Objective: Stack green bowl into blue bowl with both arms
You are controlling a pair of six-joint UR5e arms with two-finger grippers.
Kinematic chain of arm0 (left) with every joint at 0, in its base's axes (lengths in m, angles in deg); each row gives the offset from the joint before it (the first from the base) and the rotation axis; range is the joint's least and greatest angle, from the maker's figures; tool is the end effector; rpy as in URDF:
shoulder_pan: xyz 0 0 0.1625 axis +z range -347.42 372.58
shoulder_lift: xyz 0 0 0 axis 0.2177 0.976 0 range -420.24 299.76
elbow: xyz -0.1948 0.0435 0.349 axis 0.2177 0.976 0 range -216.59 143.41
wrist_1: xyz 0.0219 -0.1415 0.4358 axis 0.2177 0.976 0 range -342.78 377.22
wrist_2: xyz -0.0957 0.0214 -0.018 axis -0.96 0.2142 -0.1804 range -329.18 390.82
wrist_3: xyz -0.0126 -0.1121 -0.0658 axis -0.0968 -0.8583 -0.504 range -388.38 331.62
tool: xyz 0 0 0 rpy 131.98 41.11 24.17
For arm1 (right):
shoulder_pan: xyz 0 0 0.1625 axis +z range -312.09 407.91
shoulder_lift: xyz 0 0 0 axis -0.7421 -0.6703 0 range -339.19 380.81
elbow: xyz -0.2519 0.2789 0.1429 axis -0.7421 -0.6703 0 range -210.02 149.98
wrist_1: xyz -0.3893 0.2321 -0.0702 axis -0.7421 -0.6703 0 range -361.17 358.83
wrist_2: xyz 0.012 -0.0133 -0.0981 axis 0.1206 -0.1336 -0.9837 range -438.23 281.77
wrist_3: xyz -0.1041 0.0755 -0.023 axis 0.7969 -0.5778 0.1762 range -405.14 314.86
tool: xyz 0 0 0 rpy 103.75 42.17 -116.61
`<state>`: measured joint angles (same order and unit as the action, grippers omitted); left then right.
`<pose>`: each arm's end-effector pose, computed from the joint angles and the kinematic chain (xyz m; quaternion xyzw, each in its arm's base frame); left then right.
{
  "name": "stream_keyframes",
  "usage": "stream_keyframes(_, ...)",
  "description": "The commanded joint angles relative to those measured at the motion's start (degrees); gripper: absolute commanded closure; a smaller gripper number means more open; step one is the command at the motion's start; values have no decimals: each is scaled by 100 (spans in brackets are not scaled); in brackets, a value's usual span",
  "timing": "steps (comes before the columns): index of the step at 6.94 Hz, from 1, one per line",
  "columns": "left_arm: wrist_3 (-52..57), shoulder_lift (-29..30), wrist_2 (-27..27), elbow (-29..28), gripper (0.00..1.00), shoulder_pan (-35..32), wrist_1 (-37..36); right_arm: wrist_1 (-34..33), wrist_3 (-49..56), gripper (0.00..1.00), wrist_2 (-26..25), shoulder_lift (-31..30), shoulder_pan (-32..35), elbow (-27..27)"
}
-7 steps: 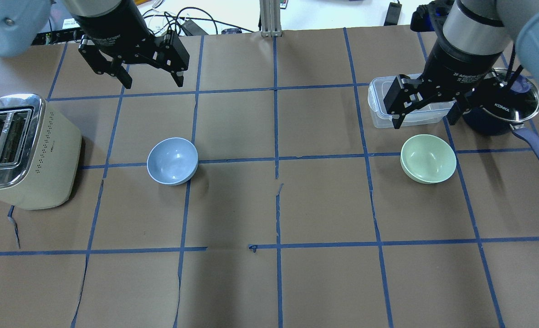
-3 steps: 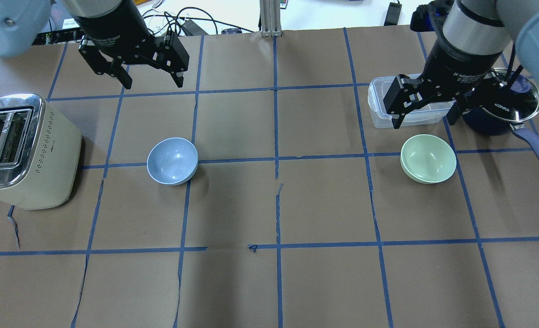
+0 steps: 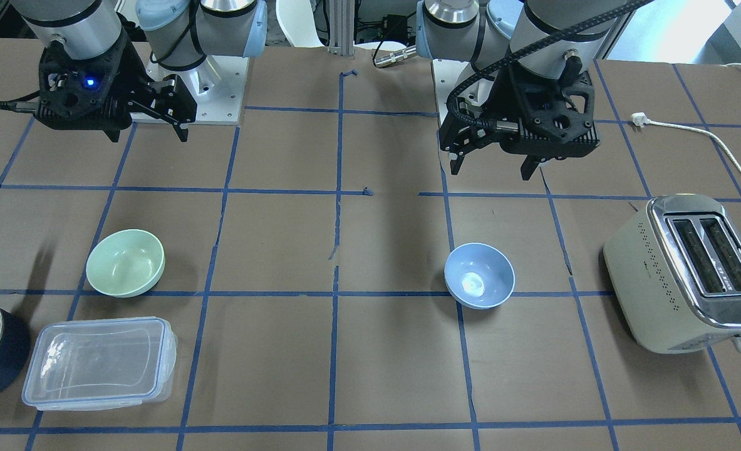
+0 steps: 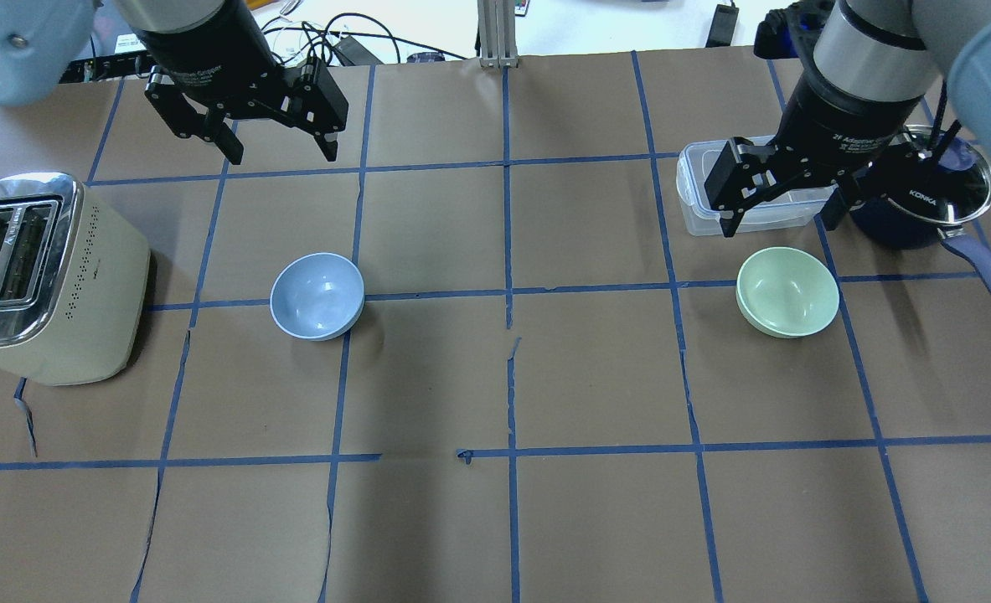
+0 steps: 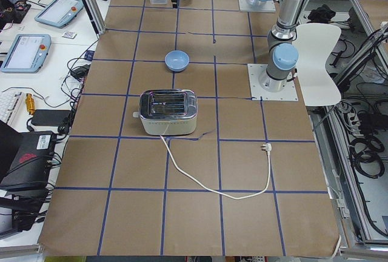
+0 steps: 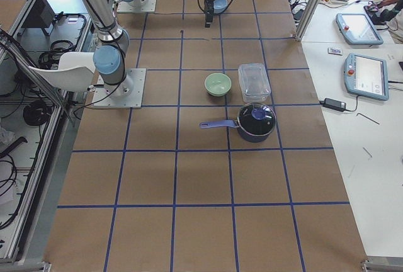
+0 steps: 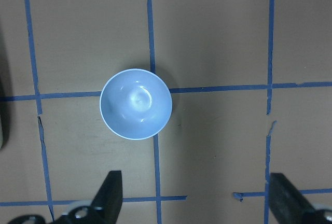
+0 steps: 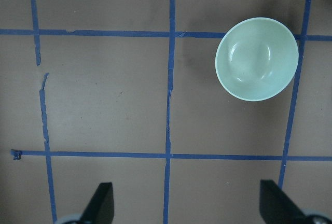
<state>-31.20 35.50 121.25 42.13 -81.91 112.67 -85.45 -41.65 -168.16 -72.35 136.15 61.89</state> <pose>-0.1770 -0.5648 0.4745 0.0144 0.9999 -0.0011 0.0037 0.1179 -0.5096 0.4356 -0.0151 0.9991 0.0389 0.0023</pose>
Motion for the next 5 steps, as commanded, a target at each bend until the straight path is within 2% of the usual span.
stream_keyframes(1, 19, -11, 10, 4, 0, 35, 9, 0, 2, 0, 2, 0, 0, 3)
stream_keyframes(5, 10, -72, 27, 144, 0, 35, -17, 0, 2, 0, -7, 0, 0, 3)
